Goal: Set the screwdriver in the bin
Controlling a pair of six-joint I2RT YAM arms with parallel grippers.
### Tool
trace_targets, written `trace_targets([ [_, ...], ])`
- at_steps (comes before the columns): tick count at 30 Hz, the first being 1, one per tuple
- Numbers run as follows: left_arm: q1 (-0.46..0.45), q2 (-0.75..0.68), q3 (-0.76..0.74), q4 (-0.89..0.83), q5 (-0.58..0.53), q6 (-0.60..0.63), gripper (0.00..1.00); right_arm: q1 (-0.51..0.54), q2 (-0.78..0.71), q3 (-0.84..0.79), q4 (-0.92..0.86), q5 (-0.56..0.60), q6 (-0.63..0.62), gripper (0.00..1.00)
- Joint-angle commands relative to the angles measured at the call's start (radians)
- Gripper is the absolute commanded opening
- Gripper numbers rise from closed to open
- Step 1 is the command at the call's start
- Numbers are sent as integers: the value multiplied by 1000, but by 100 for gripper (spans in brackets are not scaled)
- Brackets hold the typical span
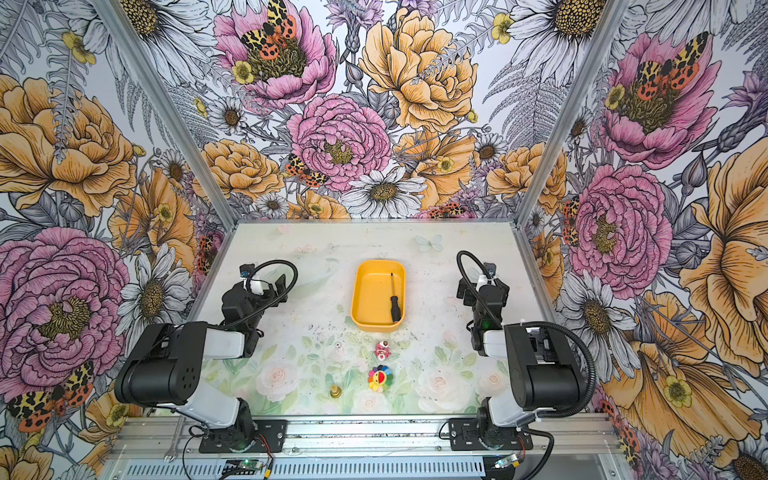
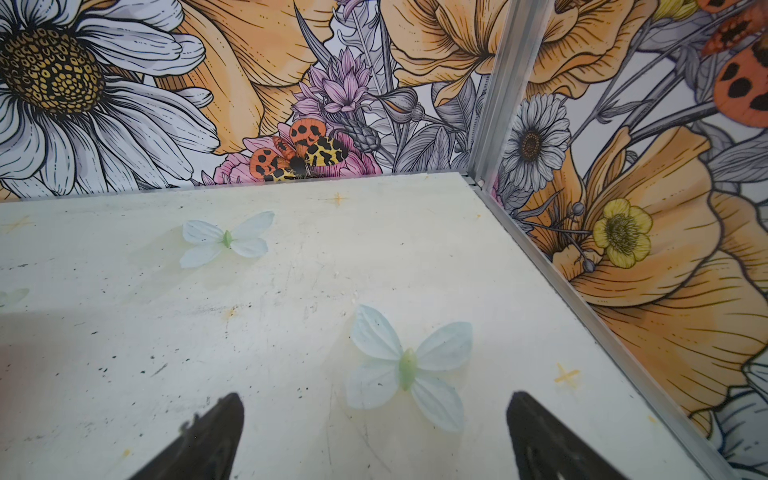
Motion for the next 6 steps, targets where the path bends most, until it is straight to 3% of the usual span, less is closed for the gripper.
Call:
trace_targets([
  [1, 2, -13, 9, 4, 19, 14, 99, 9, 12, 8, 20, 13, -11, 99],
  [6, -5, -14, 5, 10, 6, 16, 99, 9, 12, 9, 19, 13, -11, 99],
])
